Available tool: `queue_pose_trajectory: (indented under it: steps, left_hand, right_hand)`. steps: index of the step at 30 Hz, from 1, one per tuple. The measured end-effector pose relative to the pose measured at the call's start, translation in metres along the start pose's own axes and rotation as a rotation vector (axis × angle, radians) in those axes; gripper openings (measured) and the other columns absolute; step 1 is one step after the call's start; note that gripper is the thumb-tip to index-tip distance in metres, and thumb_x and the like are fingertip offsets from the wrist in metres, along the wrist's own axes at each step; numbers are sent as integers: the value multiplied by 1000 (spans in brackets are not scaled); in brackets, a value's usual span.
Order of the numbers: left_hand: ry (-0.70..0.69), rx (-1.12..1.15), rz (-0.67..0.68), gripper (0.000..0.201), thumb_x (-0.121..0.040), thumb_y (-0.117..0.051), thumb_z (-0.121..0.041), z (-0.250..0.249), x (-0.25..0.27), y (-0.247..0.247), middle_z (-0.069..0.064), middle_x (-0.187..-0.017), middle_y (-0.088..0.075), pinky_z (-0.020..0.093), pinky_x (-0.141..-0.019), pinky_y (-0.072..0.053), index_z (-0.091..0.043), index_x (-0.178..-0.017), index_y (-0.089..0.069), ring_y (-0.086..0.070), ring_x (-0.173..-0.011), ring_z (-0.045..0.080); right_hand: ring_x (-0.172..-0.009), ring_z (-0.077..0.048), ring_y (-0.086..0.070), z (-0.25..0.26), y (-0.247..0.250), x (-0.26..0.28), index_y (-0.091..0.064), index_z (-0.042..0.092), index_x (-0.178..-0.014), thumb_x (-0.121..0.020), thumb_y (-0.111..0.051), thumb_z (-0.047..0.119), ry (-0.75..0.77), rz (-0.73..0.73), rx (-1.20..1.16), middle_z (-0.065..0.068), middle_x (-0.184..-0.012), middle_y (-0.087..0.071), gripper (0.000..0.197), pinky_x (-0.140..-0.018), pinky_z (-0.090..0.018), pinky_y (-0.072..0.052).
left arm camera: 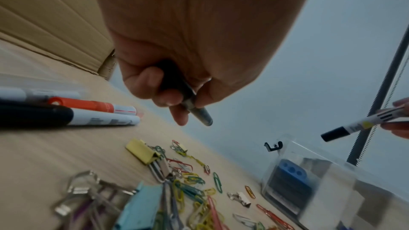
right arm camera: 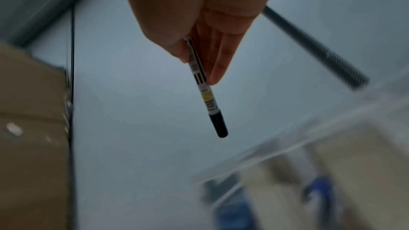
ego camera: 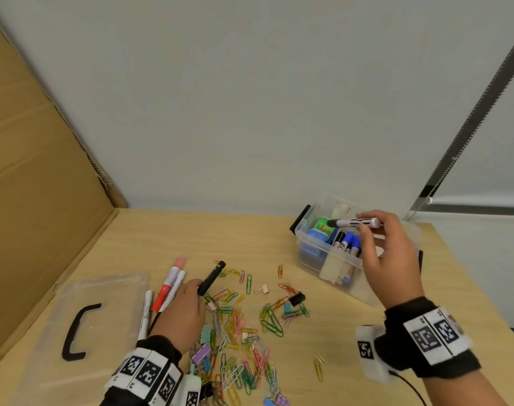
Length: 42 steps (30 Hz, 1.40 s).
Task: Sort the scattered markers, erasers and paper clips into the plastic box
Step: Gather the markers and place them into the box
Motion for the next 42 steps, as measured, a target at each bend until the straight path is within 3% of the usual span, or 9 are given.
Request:
queue_pose_trajectory:
  steps: [8, 14, 16, 20, 25, 29, 32, 37, 42]
  left_hand:
    - [-72, -60, 19, 40, -102, -29, -21, -28, 6, 5, 5, -113, -54, 17, -42, -32, -21, -142, -30, -40, -51, 5]
    - [-116, -67, 6, 40, -101, -30, -23, -25, 6, 4, -2, -112, -51, 17, -46, -32, -23, -141, -31, -47, -57, 7]
    - [-132, -59, 11, 40, -101, -31, -23, -25, 7, 4, -3, -112, -50, 16, -50, -35, -23, -141, -31, -50, -62, 7]
    - [-168, -42, 13, 40, -101, -32, -22, -25, 9, 4, -3, -119, -50, 19, -67, -43, -23, -142, -31, -54, -81, 9]
    - [-214, 29, 24, 30, -99, -36, -20, -31, 11, 2, -7, -113, -56, 24, -61, -47, -26, -129, -35, -58, -70, 10]
    - [-306, 178, 26, 18, -99, -39, -22, -57, 18, 5, -7, -80, -56, 18, -47, -35, -33, -112, -35, -46, -51, 7]
    - [-434, 234, 36, 22, -100, -33, -34, -97, 22, 9, -6, -69, -50, 17, -46, -31, -35, -122, -33, -43, -51, 6]
    - [-650, -13, -24, 31, -101, -33, -33, -192, 18, 12, -20, -90, -47, 19, -78, -31, -34, -132, -35, -40, -79, -6]
    - [-826, -549, -171, 40, -90, -52, -11, -279, -29, -3, -5, -126, -56, 39, -106, -21, -25, -127, -46, -46, -119, 17]
  right_hand:
    - [-85, -27, -64, -59, -12, -28, -59, 13, -112, -94, -52, 15, -68, 225, 419, -11, -100, -67, 20, -73, -31, -49]
    - [-84, -26, -65, -68, -36, -49, -62, 23, -115, -95, -44, 14, -89, 501, 778, -7, -98, -68, 28, -67, -30, -49]
    - [-100, -24, -63, -73, -44, -50, -60, 28, -122, -95, -42, 14, -88, 647, 908, -6, -111, -66, 35, -86, -35, -50]
    - [-132, -19, -42, -78, -53, -48, -50, 30, -134, -94, -33, 12, -173, 917, 1005, 0, -141, -48, 47, -117, -47, -10]
    - [-143, -14, -24, -77, -29, -45, -49, 25, -134, -92, -37, 6, -158, 566, 721, 1, -145, -45, 48, -119, -44, -3]
    - [-134, -20, -38, -89, 2, -25, -56, 20, -125, -92, -45, 15, -114, 263, 623, -2, -139, -50, 36, -117, -47, -18]
    - [-135, -29, -36, -109, 20, -8, -52, 12, -130, -91, -50, 22, -200, 188, 662, -11, -144, -43, 40, -114, -48, -25]
    - [-146, -24, -14, -124, 19, 16, -25, 6, -146, -98, -38, 34, -354, 285, 539, -11, -158, -12, 57, -117, -37, -18]
    - [-147, -18, -8, -126, 16, 24, -24, 7, -147, -99, -29, 36, -345, 262, 503, -6, -160, -2, 56, -115, -32, -20]
Point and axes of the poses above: each hand's wrist, its own x-axis away from the middle knuckle, its own y-axis out of the back of the hand, z = x × y, the point moved 4 cm from there along -x, towards the middle knuckle
